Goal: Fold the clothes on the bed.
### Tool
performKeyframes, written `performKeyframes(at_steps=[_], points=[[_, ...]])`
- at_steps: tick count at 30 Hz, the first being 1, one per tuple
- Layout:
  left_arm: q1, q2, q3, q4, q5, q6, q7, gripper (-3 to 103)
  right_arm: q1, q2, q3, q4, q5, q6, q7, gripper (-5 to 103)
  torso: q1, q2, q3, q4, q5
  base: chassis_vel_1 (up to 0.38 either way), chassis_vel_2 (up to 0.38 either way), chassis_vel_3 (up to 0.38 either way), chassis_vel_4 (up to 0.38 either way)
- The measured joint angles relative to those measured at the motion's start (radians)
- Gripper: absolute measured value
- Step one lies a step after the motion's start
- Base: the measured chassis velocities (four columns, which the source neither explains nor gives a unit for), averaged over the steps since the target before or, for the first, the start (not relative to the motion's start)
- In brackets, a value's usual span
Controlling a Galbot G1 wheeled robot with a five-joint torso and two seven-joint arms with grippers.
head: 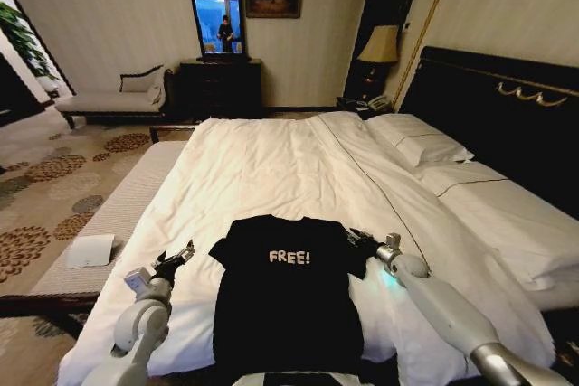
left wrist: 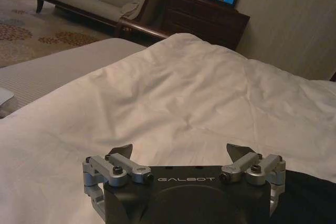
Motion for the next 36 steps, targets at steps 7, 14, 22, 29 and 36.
performKeyframes(at_steps=[7,14,22,29,36], points=[[-0.004,0.002,0.002,0.001,-0.001,0.000,-0.001,100,0.001,0.002,-0.001,-0.009,-0.013,-0.004,-0.014,49,0.000,0.000,0.000,-0.0001,0.0000,0.000,0.000,0.000,0.000],[-0.007,0.003,0.005,0.003,-0.001,0.000,-0.002,100,0.001,-0.001,0.003,-0.012,-0.019,0.001,-0.034,21,0.000,0.000,0.000,0.0000,0.0000,0.000,0.000,0.000,0.000],[-0.007,0.001,0.006,0.005,-0.001,0.000,-0.002,100,0.001,0.001,0.003,-0.014,-0.033,0.016,-0.037,2,0.000,0.000,0.000,0.0000,0.0000,0.000,0.000,0.000,0.000],[-0.008,0.000,0.006,0.008,-0.001,0.000,-0.002,100,-0.002,0.000,0.004,-0.014,-0.039,0.024,-0.043,0,0.000,0.000,0.000,0.0001,0.0000,0.000,0.000,0.000,0.000],[-0.011,-0.001,0.007,0.012,0.000,-0.001,-0.002,100,0.003,-0.002,0.018,-0.002,-0.019,0.047,-0.038,0,0.000,0.000,0.000,0.0000,0.0000,0.000,0.000,0.000,0.000]])
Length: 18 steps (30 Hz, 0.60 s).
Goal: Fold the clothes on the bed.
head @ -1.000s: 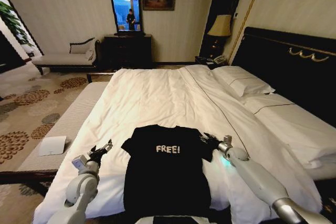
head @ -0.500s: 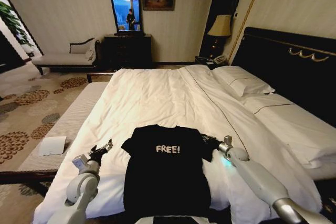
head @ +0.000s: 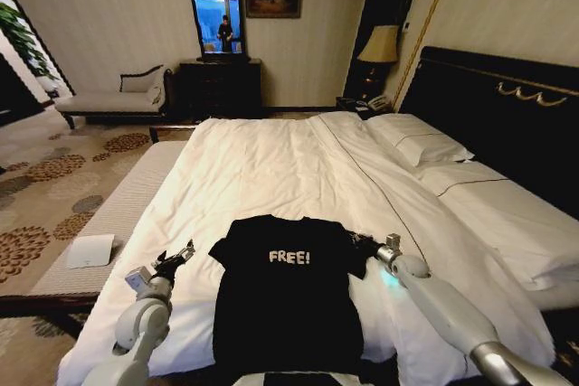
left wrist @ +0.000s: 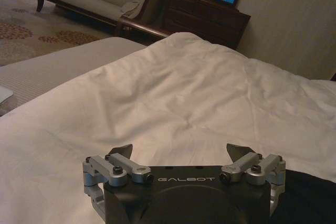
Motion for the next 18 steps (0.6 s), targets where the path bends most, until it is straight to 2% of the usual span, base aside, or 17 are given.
performKeyframes(at_steps=[11,12,14,15,18], points=[[-0.004,0.002,0.002,0.005,-0.001,-0.001,0.001,100,-0.001,-0.002,0.000,0.005,-0.002,0.004,0.022,0,0.000,0.000,0.000,0.0000,0.0000,0.000,0.000,0.000,0.000],[-0.004,0.003,0.002,0.006,-0.001,-0.001,0.002,100,-0.003,-0.001,-0.001,0.005,-0.003,0.001,0.026,-3,0.000,0.000,0.000,0.0000,0.0000,0.000,0.000,0.000,0.000],[-0.005,0.003,0.002,0.007,-0.001,-0.002,0.002,100,-0.005,-0.001,-0.004,0.003,-0.007,-0.021,0.028,8,0.000,0.000,0.000,0.0000,0.0000,0.000,0.000,0.000,0.000],[-0.004,0.004,0.000,0.007,-0.002,-0.002,0.002,100,-0.005,-0.001,-0.004,0.000,-0.008,-0.032,0.022,8,0.000,0.000,0.000,0.0001,0.0000,0.000,0.000,0.000,0.000],[-0.004,0.005,-0.002,0.007,-0.003,-0.002,0.002,100,-0.001,-0.001,-0.004,-0.005,-0.008,-0.049,0.008,18,0.000,0.000,0.000,-0.0001,0.0001,0.000,0.000,0.000,0.000]])
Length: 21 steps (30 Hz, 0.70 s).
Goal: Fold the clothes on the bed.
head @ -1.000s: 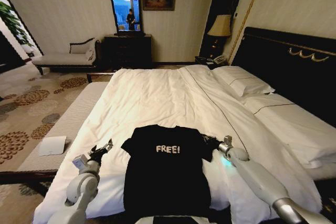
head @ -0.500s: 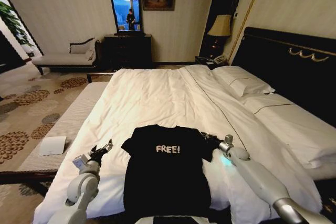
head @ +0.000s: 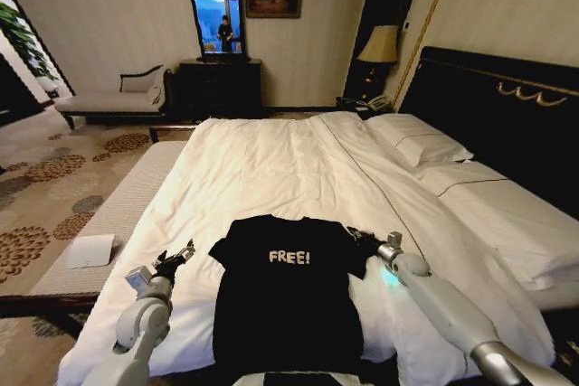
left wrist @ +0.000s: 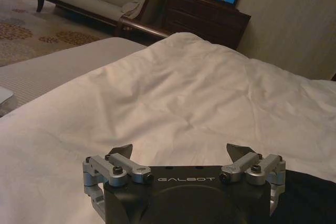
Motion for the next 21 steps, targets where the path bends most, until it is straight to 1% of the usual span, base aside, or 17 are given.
performKeyframes(at_steps=[2,4,8,9,10,11,13,15,16,17,18,19,20,21], points=[[0.001,0.000,-0.004,0.000,-0.001,-0.001,0.000,100,0.010,-0.001,0.002,-0.007,0.000,-0.027,-0.027,29,0.000,0.000,0.000,0.0001,-0.0001,0.000,0.000,0.000,0.000],[0.002,0.000,-0.005,0.000,-0.001,-0.002,0.000,100,0.014,-0.001,0.004,-0.010,-0.001,-0.036,-0.035,29,0.000,0.000,0.000,0.0002,-0.0001,0.000,0.000,0.000,0.000],[0.005,-0.004,-0.006,0.000,-0.001,-0.004,0.001,100,0.028,-0.001,0.004,-0.024,-0.014,-0.051,-0.046,51,0.000,0.000,0.000,0.0001,-0.0001,0.000,0.000,0.000,0.000],[0.005,-0.004,-0.006,0.000,-0.001,-0.004,0.001,100,0.028,-0.001,0.004,-0.024,-0.014,-0.051,-0.046,51,0.000,0.000,0.000,0.0001,-0.0001,0.000,0.000,0.000,0.000],[0.005,-0.006,-0.006,0.000,-0.001,-0.004,0.001,100,0.029,-0.001,0.003,-0.027,-0.018,-0.052,-0.049,56,0.000,0.000,0.000,0.0002,-0.0001,0.000,0.000,0.000,0.000],[0.005,-0.006,-0.006,0.000,-0.001,-0.004,0.001,100,0.029,-0.001,0.003,-0.029,-0.022,-0.052,-0.052,56,0.000,0.000,0.000,0.0002,-0.0001,0.000,0.000,0.000,0.000],[0.006,-0.008,-0.005,0.000,0.001,-0.005,0.001,100,0.030,-0.001,0.004,-0.037,-0.038,-0.052,-0.065,67,0.000,0.000,0.000,0.0001,-0.0001,0.000,0.000,0.000,0.000],[0.006,-0.008,-0.005,0.000,0.001,-0.005,0.001,100,0.030,-0.001,0.004,-0.037,-0.038,-0.052,-0.065,67,0.000,0.000,0.000,0.0001,-0.0001,0.000,0.000,0.000,0.000],[0.006,-0.009,-0.005,-0.001,0.002,-0.005,0.001,100,0.030,-0.001,0.005,-0.040,-0.043,-0.050,-0.072,71,0.000,0.000,0.000,0.0001,-0.0001,0.000,0.000,0.000,0.000],[0.006,-0.010,-0.005,-0.001,0.003,-0.005,0.001,100,0.030,-0.001,0.006,-0.043,-0.049,-0.048,-0.080,66,0.000,0.000,0.000,0.0001,-0.0001,0.000,0.000,0.000,0.000],[0.007,-0.012,-0.005,-0.002,0.003,-0.005,0.001,100,0.030,-0.001,0.007,-0.045,-0.051,-0.045,-0.088,66,0.000,0.000,0.000,0.0001,-0.0001,0.000,0.000,0.000,0.000],[0.008,-0.013,-0.004,-0.003,0.005,-0.005,0.001,100,0.030,-0.002,0.008,-0.046,-0.054,-0.041,-0.096,56,0.000,0.000,0.000,0.0001,-0.0001,0.000,0.000,0.000,0.000],[0.008,-0.013,-0.004,-0.003,0.005,-0.005,0.001,100,0.030,-0.002,0.008,-0.046,-0.054,-0.041,-0.096,56,0.000,0.000,0.000,0.0001,-0.0001,0.000,0.000,0.000,0.000],[0.009,-0.014,-0.004,-0.005,0.005,-0.005,0.000,100,0.030,-0.002,0.008,-0.047,-0.055,-0.037,-0.101,50,0.000,0.000,0.000,0.0001,-0.0001,0.000,0.000,0.000,0.000]])
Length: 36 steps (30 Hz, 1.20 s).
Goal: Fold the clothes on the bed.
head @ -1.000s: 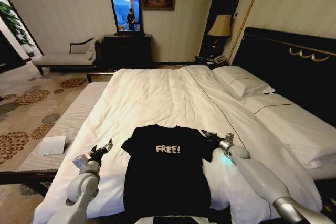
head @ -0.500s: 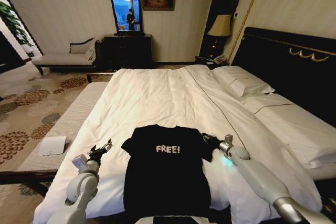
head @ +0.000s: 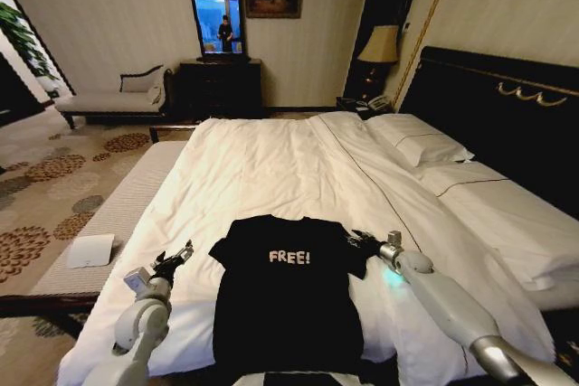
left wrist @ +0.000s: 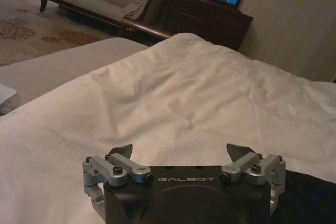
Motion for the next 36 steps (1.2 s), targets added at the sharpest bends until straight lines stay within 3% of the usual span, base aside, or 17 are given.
performKeyframes(at_steps=[4,5,9,11,13,36], points=[[0.002,-0.004,0.002,-0.003,0.004,0.000,-0.001,100,0.000,-0.002,0.001,-0.002,-0.004,0.012,-0.015,33,0.000,0.000,0.000,0.0000,0.0000,0.000,0.000,0.000,0.000],[0.002,-0.004,0.002,-0.003,0.004,0.000,-0.001,100,0.000,-0.002,0.001,-0.002,-0.004,0.012,-0.015,33,0.000,0.000,0.000,0.0000,0.0000,0.000,0.000,0.000,0.000],[0.002,-0.005,0.005,-0.008,0.006,0.000,-0.004,100,-0.001,-0.004,0.000,-0.004,-0.005,0.024,-0.015,13,0.000,0.000,0.000,0.0000,0.0000,0.000,0.000,0.000,0.000],[0.003,-0.005,0.005,-0.008,0.006,0.000,-0.004,100,-0.001,-0.004,-0.001,-0.004,-0.005,0.025,-0.015,13,0.000,0.000,0.000,0.0000,0.0000,0.000,0.000,0.000,0.000],[0.003,-0.002,0.003,-0.008,0.006,0.000,-0.005,100,-0.001,-0.004,-0.003,-0.005,-0.006,0.028,-0.018,3,0.000,0.000,0.000,0.0000,0.0000,0.000,0.000,0.000,0.000],[-0.016,0.015,0.007,0.018,0.000,-0.001,-0.008,100,0.011,-0.007,0.004,-0.005,0.002,0.052,0.012,0,0.000,0.000,0.000,0.0000,0.0000,0.000,0.000,0.000,0.000]])
